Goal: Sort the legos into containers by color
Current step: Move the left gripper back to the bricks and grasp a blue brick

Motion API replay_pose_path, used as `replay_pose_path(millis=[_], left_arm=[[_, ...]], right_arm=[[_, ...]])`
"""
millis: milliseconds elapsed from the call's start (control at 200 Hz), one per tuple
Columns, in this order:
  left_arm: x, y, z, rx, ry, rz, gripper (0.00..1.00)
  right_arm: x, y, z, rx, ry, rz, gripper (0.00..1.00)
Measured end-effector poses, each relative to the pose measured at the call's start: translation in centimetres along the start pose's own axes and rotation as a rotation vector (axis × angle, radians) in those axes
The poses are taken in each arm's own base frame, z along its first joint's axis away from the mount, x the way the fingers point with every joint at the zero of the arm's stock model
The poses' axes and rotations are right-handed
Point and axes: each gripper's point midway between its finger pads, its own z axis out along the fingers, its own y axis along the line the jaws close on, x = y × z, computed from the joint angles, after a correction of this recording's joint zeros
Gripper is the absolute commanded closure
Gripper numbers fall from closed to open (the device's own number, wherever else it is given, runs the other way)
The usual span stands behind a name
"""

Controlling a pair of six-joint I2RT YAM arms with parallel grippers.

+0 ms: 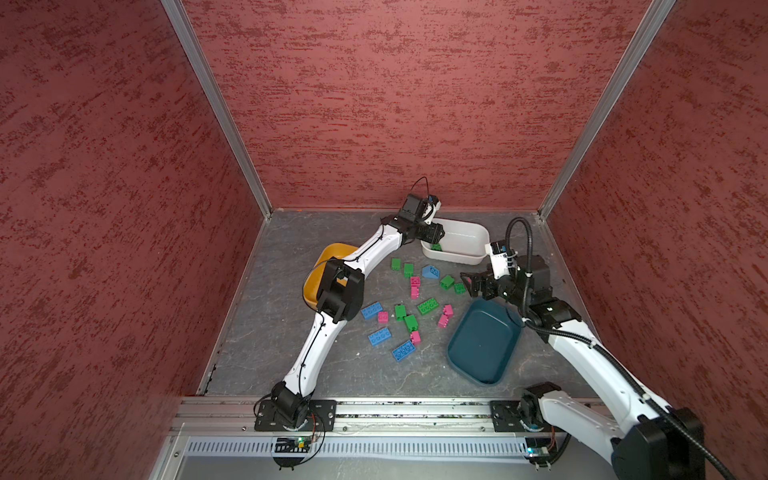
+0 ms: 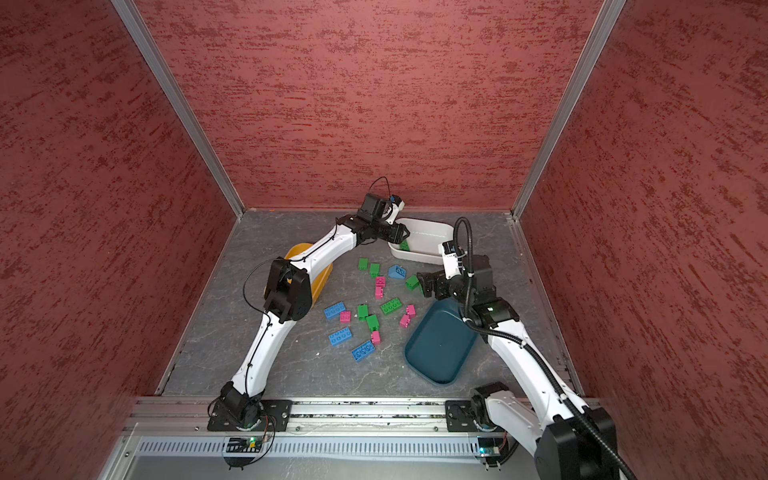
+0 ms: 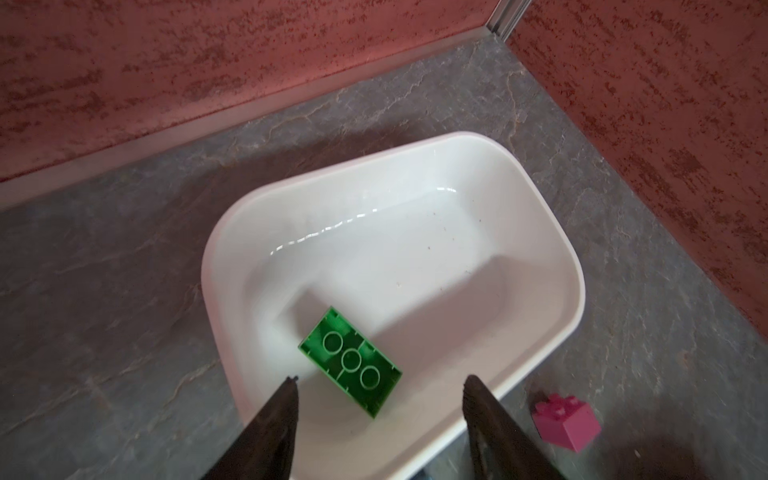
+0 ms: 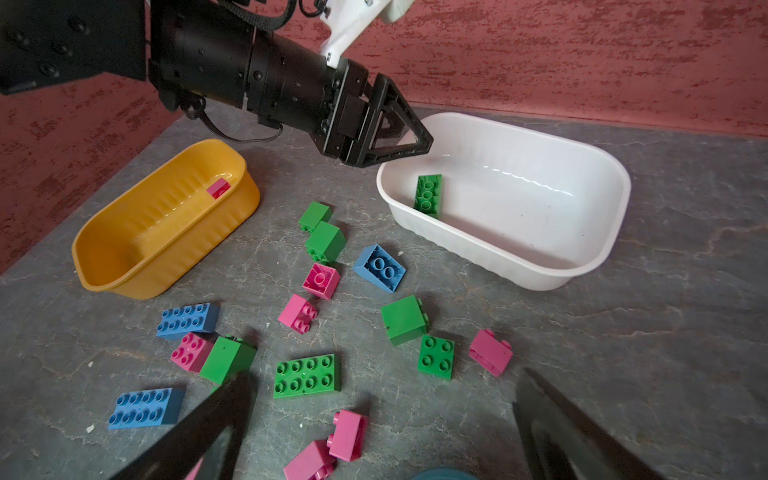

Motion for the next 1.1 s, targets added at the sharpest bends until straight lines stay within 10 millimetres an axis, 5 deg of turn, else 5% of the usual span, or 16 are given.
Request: replay_pose_path(millis=[311, 506, 777, 1097], left_arm=[[4.9, -3.0, -12.3, -0.064, 0.159, 0.142, 0.34], [12.9, -1.5, -16.9, -0.140, 0.330, 0.192, 0.32], [23.0, 1.2, -19.0, -0.189, 0.576, 0.230, 0.33], [26.6, 3.2, -17.6, -0.208, 0.677, 0.306, 0.38]], right_arm=[[1.1, 2.5, 0.2, -0.157, 0.047, -0.009, 0.01], [1.6, 4.0, 0.2, -0.239, 0.069, -0.010, 0.01], [1.8, 5.2, 0.1, -0.284, 0.076, -0.021, 0.01], [2.0, 5.8, -0.5, -0.297, 0.067, -0.028, 0.01]])
